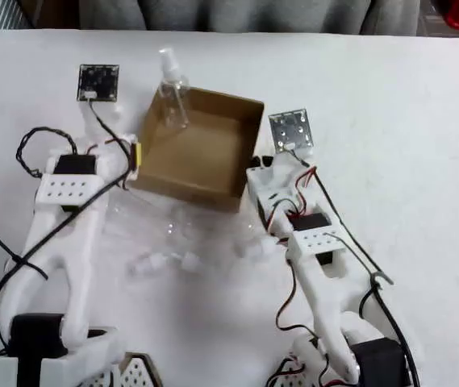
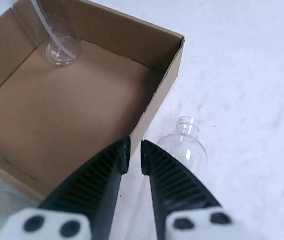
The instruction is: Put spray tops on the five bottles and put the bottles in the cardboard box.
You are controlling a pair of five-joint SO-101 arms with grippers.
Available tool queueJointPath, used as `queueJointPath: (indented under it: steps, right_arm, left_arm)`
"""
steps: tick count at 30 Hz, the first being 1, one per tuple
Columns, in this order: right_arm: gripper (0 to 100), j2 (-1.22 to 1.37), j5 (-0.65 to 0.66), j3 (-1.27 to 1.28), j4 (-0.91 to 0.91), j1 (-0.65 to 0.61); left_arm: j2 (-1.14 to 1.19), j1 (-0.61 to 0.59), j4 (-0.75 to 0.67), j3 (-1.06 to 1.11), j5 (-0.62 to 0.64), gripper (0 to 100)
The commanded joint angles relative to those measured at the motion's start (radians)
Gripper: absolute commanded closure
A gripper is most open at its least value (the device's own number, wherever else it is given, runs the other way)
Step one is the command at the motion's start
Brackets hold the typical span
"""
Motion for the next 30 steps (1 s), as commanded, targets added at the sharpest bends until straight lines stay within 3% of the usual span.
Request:
queueJointPath:
  steps: [1,15,30]
  right_arm:
    - [98.2,-0.004,0.003,-0.051,0.012,0.013]
    - [98.2,-0.004,0.003,-0.051,0.012,0.013]
    - [98.2,-0.004,0.003,-0.051,0.010,0.012]
  left_arm:
    - [-0.022,0.018,0.009,-0.074,-0.017,86]
    - [0.343,0.008,0.110,-0.368,-0.066,86]
    - [0.389,0.045,0.144,-0.311,-0.117,86]
